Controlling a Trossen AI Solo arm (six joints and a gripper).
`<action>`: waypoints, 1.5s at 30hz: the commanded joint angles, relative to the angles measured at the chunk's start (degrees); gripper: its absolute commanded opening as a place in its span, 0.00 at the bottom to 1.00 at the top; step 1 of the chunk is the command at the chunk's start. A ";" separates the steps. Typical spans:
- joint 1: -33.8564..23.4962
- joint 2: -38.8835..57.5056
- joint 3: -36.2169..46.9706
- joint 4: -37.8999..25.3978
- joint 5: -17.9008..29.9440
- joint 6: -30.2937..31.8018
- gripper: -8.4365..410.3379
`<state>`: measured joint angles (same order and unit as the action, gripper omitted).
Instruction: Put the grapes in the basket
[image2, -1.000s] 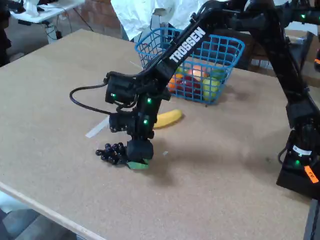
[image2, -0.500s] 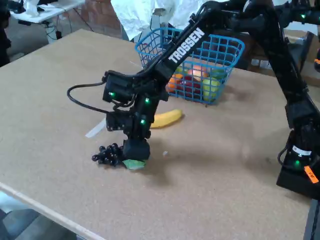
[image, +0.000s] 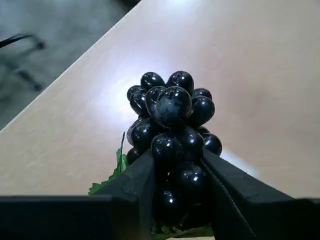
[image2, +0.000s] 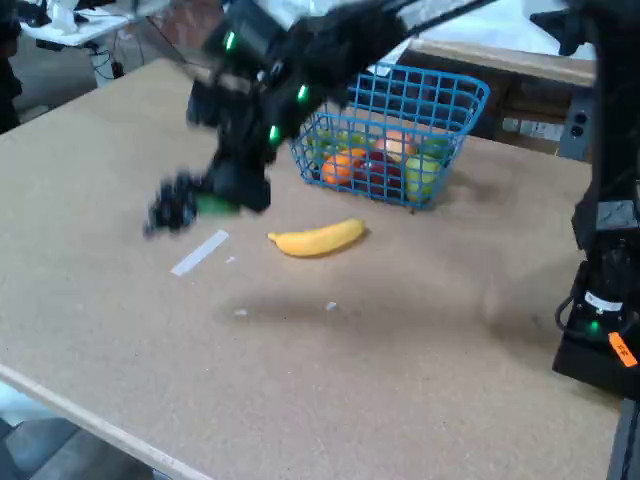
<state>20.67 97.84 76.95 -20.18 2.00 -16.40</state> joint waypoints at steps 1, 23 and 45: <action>-0.11 -7.15 0.04 1.01 13.25 -1.86 0.03; -19.19 -20.98 -0.48 -0.20 38.93 5.92 0.03; -37.75 -3.89 -0.70 0.83 23.85 13.68 0.03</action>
<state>-16.82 88.88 76.23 -21.08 26.17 -2.81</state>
